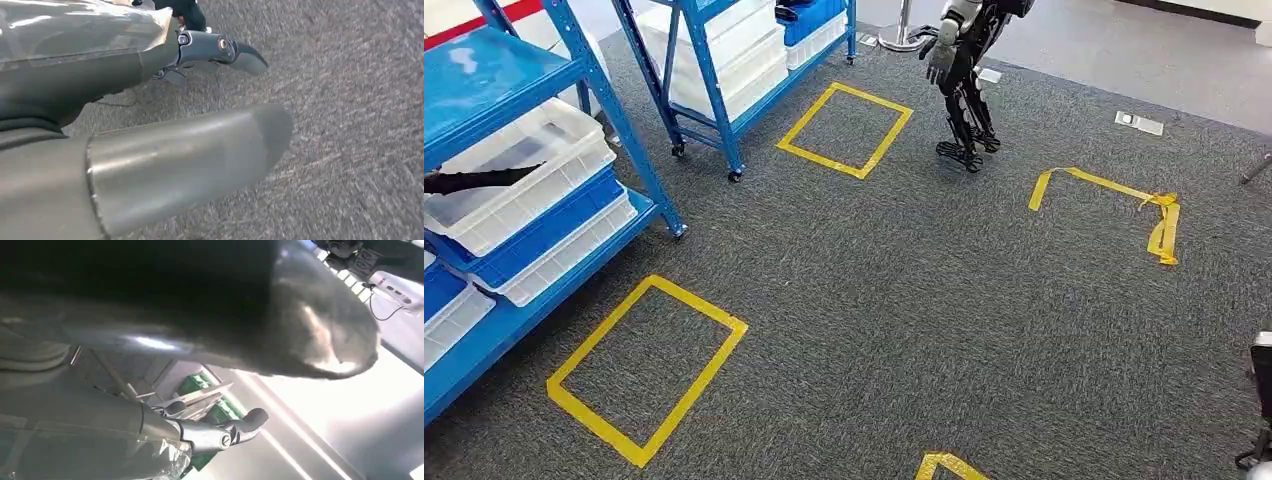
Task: Take the parts from the cabinet and place them on the table.
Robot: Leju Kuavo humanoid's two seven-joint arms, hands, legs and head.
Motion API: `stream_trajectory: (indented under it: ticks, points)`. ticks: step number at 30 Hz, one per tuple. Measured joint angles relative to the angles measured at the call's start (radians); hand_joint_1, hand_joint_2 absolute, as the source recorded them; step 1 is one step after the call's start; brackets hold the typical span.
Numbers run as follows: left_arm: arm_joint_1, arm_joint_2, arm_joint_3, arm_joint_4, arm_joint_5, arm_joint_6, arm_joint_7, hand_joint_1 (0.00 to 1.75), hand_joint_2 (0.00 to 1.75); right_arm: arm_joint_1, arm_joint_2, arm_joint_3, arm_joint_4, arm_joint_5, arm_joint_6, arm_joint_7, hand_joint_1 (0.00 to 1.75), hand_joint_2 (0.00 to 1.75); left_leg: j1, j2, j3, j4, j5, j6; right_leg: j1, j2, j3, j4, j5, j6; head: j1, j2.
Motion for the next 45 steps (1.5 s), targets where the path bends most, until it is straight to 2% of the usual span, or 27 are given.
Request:
stream_trajectory:
  ticks: [4, 6, 9, 11, 13, 15, 16, 17, 21, 23, 25, 26, 27, 30, 31, 32, 33, 35, 36, 37, 38, 39, 40, 42, 43, 44, 45]
  points:
    - [0.000, 0.002, 0.008, 0.000, 0.003, -0.001, -0.003, 0.00, 0.00, -0.007, -0.003, 0.005, 0.005, 0.004, -0.002, 0.000, 0.00, 0.00, -0.007, -0.002, -0.003, -0.003, 0.000, 0.016, -0.004, -0.002, 0.001, -0.007, 0.003, 0.009, 0.000, 0.000]
    - [-0.002, 0.000, 0.008, 0.000, 0.003, -0.001, -0.005, 0.00, 0.00, -0.007, -0.008, 0.007, 0.006, 0.005, -0.003, -0.002, 0.00, 0.00, 0.007, -0.002, 0.020, -0.036, 0.016, 0.026, -0.003, 0.007, -0.004, 0.009, -0.006, 0.015, 0.001, 0.000]
    - [-0.002, -0.001, 0.008, 0.000, 0.003, -0.009, -0.005, 0.00, 0.00, -0.007, -0.012, 0.007, 0.009, 0.007, -0.007, -0.003, 0.00, 0.00, 0.011, -0.006, 0.022, -0.041, 0.016, 0.034, -0.006, 0.020, -0.108, 0.212, -0.091, 0.003, 0.002, 0.000]
    - [-0.001, -0.001, 0.008, 0.000, 0.003, -0.016, -0.001, 0.00, 0.00, -0.004, -0.012, 0.011, 0.015, 0.010, -0.009, -0.003, 0.00, 0.00, 0.012, -0.011, 0.023, -0.040, 0.012, 0.031, -0.013, 0.020, -0.160, 0.296, -0.100, 0.014, 0.002, 0.000]
    - [0.000, -0.003, 0.009, 0.000, 0.000, -0.017, 0.008, 0.00, 0.00, -0.005, -0.017, 0.013, 0.019, 0.009, -0.016, -0.006, 0.00, 0.00, 0.017, -0.017, 0.032, -0.038, 0.004, 0.021, -0.022, 0.020, -0.116, 0.189, -0.040, 0.042, 0.002, 0.000]
    - [0.000, -0.003, 0.009, 0.000, -0.002, -0.016, 0.015, 0.00, 0.00, -0.005, -0.023, 0.017, 0.024, 0.007, -0.018, -0.007, 0.00, 0.00, 0.024, -0.022, 0.041, -0.028, -0.011, 0.004, -0.033, 0.020, -0.027, 0.007, 0.027, 0.068, 0.003, 0.000]
    - [0.000, 0.003, 0.009, 0.000, -0.005, -0.015, 0.019, 0.00, 0.00, -0.009, -0.023, 0.019, 0.031, 0.005, -0.021, -0.008, 0.00, 0.00, 0.018, -0.024, 0.038, -0.022, -0.024, -0.007, -0.022, 0.025, -0.022, 0.001, 0.010, 0.057, 0.005, 0.000]
    - [-0.001, 0.002, 0.009, 0.000, -0.005, -0.013, 0.021, 0.00, 0.00, -0.008, -0.027, 0.021, 0.033, 0.004, -0.024, -0.010, 0.00, 0.00, 0.019, -0.025, 0.040, -0.022, -0.033, -0.012, -0.023, 0.026, -0.020, -0.002, 0.008, 0.036, 0.003, 0.000]
    - [-0.001, 0.002, 0.010, 0.001, -0.006, -0.010, 0.028, 0.00, 0.00, -0.007, -0.038, 0.029, 0.042, -0.004, -0.030, -0.013, 0.00, 0.00, 0.027, -0.022, 0.045, -0.013, -0.043, -0.023, -0.025, 0.028, 0.000, -0.005, 0.001, 0.007, 0.002, 0.000]
    - [-0.001, 0.001, 0.009, 0.001, -0.006, -0.010, 0.028, 0.00, 0.00, -0.010, -0.045, 0.032, 0.042, -0.006, -0.032, -0.014, 0.00, 0.00, 0.029, -0.015, -0.024, 0.113, -0.086, -0.032, -0.023, 0.025, 0.017, -0.005, -0.013, -0.013, -0.002, 0.000]
    - [0.001, 0.001, 0.009, 0.001, -0.005, -0.010, 0.029, 0.00, 0.00, -0.011, -0.047, 0.034, 0.045, -0.006, -0.033, -0.015, 0.00, 0.00, 0.030, -0.013, -0.141, 0.276, -0.124, -0.035, -0.016, 0.024, 0.030, -0.005, -0.029, -0.018, -0.002, 0.000]
    - [0.004, -0.001, 0.010, 0.002, -0.004, -0.010, 0.030, 0.00, 0.00, -0.011, -0.047, 0.035, 0.048, -0.007, -0.034, -0.015, 0.00, 0.00, 0.030, -0.013, -0.184, 0.316, -0.114, -0.032, -0.013, 0.025, 0.040, -0.005, -0.039, -0.019, -0.003, 0.000]
    - [0.008, -0.002, 0.010, 0.002, -0.003, -0.010, 0.031, 0.00, 0.00, -0.011, -0.048, 0.037, 0.048, -0.008, -0.036, -0.015, 0.00, 0.00, 0.030, -0.013, -0.201, 0.299, -0.074, -0.027, -0.009, 0.027, 0.054, -0.005, -0.051, -0.020, -0.003, 0.000]
    - [0.009, -0.002, 0.011, 0.004, -0.003, -0.011, 0.031, 0.00, 0.00, -0.011, -0.053, 0.040, 0.048, -0.011, -0.042, -0.015, 0.00, 0.00, 0.024, -0.013, -0.146, 0.067, 0.116, 0.006, 0.001, 0.030, 0.104, -0.008, -0.090, -0.021, -0.002, 0.000]
    - [0.008, 0.000, 0.011, 0.004, -0.002, -0.013, 0.031, 0.00, 0.00, -0.009, -0.051, 0.041, 0.050, -0.011, -0.046, -0.014, 0.00, 0.00, 0.021, -0.011, -0.138, 0.057, 0.105, 0.018, -0.007, 0.030, 0.111, -0.022, -0.100, -0.020, 0.001, 0.000]
    - [0.007, -0.003, 0.010, 0.006, -0.002, -0.015, 0.031, 0.00, 0.00, -0.016, -0.051, 0.042, 0.051, -0.011, -0.049, -0.015, 0.00, 0.00, 0.009, -0.007, -0.111, 0.043, 0.093, 0.021, 0.009, 0.029, 0.119, -0.029, -0.107, -0.010, 0.001, 0.000]
    - [0.007, -0.002, 0.010, 0.007, -0.002, -0.015, 0.031, 0.00, 0.00, -0.015, -0.053, 0.043, 0.053, -0.011, -0.049, -0.014, 0.00, 0.00, 0.001, -0.007, -0.095, 0.020, 0.069, 0.028, -0.008, 0.029, 0.124, -0.039, -0.109, -0.005, -0.001, 0.000]
    - [0.007, 0.003, 0.010, 0.007, -0.002, -0.015, 0.032, 0.00, 0.00, -0.011, -0.050, 0.048, 0.055, -0.011, -0.053, -0.014, 0.00, 0.00, -0.007, -0.008, -0.067, -0.008, 0.050, 0.034, -0.011, 0.026, 0.156, -0.027, -0.092, 0.019, -0.005, 0.000]
    - [0.006, 0.003, 0.011, 0.008, -0.002, -0.015, 0.032, 0.00, 0.00, -0.010, -0.051, 0.050, 0.055, -0.011, -0.054, -0.013, 0.00, 0.00, 0.004, -0.012, -0.035, -0.026, 0.050, 0.036, -0.008, 0.026, 0.133, 0.009, -0.087, 0.028, -0.006, 0.001]
    - [0.005, 0.003, 0.011, 0.008, -0.004, -0.015, 0.033, 0.00, 0.00, -0.010, -0.050, 0.053, 0.057, -0.011, -0.055, -0.013, 0.00, 0.00, 0.003, -0.013, -0.009, -0.036, 0.039, 0.041, -0.013, 0.028, 0.099, 0.094, -0.063, 0.035, -0.006, -0.001]
    - [0.004, 0.005, 0.010, 0.007, -0.005, -0.014, 0.033, 0.00, 0.00, -0.009, -0.050, 0.054, 0.057, -0.011, -0.057, -0.013, 0.00, 0.00, 0.005, -0.014, 0.005, -0.040, 0.029, 0.049, -0.012, 0.028, 0.037, 0.187, -0.059, 0.034, -0.010, 0.000]
    - [0.004, 0.006, 0.010, 0.008, -0.005, -0.014, 0.033, 0.00, 0.00, -0.006, -0.051, 0.054, 0.057, -0.011, -0.057, -0.013, 0.00, 0.00, 0.008, -0.016, 0.019, -0.041, 0.016, 0.047, -0.012, 0.028, -0.026, 0.259, -0.078, 0.029, -0.006, 0.000]
    - [0.005, 0.004, 0.010, 0.008, -0.005, -0.015, 0.033, 0.00, 0.00, -0.002, -0.051, 0.054, 0.057, -0.011, -0.057, -0.013, 0.00, 0.00, 0.011, -0.018, 0.037, -0.042, 0.000, 0.044, -0.013, 0.028, -0.083, 0.306, -0.122, 0.021, -0.006, 0.000]
    - [0.010, 0.000, 0.011, 0.009, -0.005, -0.015, 0.034, 0.00, 0.00, 0.004, -0.051, 0.056, 0.057, -0.011, -0.058, -0.013, 0.00, 0.00, 0.019, -0.022, 0.080, -0.041, -0.034, 0.033, -0.018, 0.028, -0.150, 0.299, -0.193, 0.019, -0.006, 0.000]
    - [0.010, -0.003, 0.011, 0.009, -0.005, -0.015, 0.032, 0.00, 0.00, 0.006, -0.051, 0.055, 0.057, -0.011, -0.059, -0.013, 0.00, 0.00, 0.024, -0.023, 0.103, -0.041, -0.045, 0.027, -0.021, 0.027, -0.160, 0.258, -0.199, 0.027, -0.006, 0.000]
    - [0.010, -0.005, 0.011, 0.009, -0.008, -0.014, 0.029, 0.00, 0.00, 0.008, -0.050, 0.055, 0.057, -0.011, -0.060, -0.013, 0.00, 0.00, 0.031, -0.025, 0.130, -0.040, -0.066, 0.020, -0.024, 0.027, -0.163, 0.191, -0.169, 0.042, -0.006, 0.000]
    - [0.010, -0.006, 0.010, 0.009, -0.012, -0.013, 0.029, 0.00, 0.00, 0.010, -0.047, 0.055, 0.057, -0.011, -0.061, -0.013, 0.00, 0.00, 0.035, -0.027, 0.151, -0.040, -0.085, 0.012, -0.029, 0.024, -0.162, 0.122, -0.095, 0.074, -0.006, 0.000]
